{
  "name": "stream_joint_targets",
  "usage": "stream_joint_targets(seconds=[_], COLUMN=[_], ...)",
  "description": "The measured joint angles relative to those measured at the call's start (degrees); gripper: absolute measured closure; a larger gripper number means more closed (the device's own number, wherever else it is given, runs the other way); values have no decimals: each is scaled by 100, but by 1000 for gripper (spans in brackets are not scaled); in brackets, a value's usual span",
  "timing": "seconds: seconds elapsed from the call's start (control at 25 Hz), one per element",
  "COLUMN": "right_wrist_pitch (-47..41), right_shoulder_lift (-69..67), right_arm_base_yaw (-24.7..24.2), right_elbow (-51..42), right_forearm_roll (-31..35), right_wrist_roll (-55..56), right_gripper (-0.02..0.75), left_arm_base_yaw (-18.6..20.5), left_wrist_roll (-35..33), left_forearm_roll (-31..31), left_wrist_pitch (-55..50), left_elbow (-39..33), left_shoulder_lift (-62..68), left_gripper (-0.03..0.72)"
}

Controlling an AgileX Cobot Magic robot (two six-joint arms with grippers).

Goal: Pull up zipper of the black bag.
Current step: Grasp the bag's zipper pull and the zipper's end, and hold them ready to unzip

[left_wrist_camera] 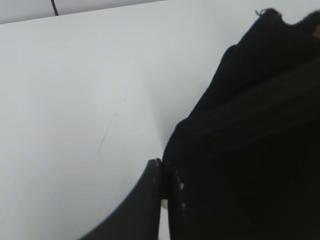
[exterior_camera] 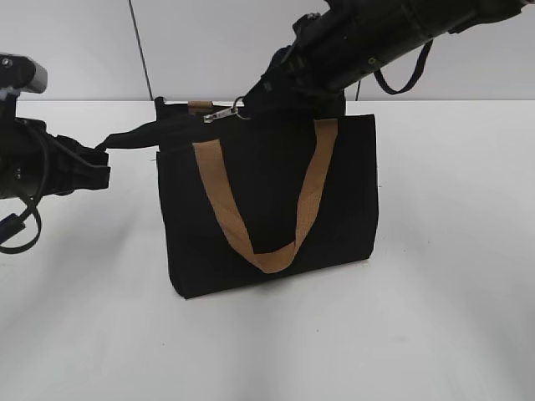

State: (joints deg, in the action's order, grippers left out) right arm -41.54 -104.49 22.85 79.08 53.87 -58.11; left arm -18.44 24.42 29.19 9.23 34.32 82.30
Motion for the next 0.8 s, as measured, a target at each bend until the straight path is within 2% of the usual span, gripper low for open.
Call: stream_joint_targets(seconds=[0.36, 0.6, 0.8], right_wrist_pitch=[-437, -650, -730], right_shoulder_lift=[267, 374, 374], right_arm_base_yaw=[-691, -1168, -1294], right_elbow=[0, 0, 0], right_forearm_roll=[-504, -1257, -1527], right_wrist_roll=[599, 1320, 1648], right_gripper=[738, 738, 738], left_arm_base_yaw=[0, 0, -11], left_wrist_roll=[0, 0, 0], left_forearm_roll=[0, 0, 0], left_wrist_pitch=[-18, -18, -22], left_elbow=[0, 0, 0], left_shoulder_lift=[0, 0, 0], left_gripper=[692, 692, 692])
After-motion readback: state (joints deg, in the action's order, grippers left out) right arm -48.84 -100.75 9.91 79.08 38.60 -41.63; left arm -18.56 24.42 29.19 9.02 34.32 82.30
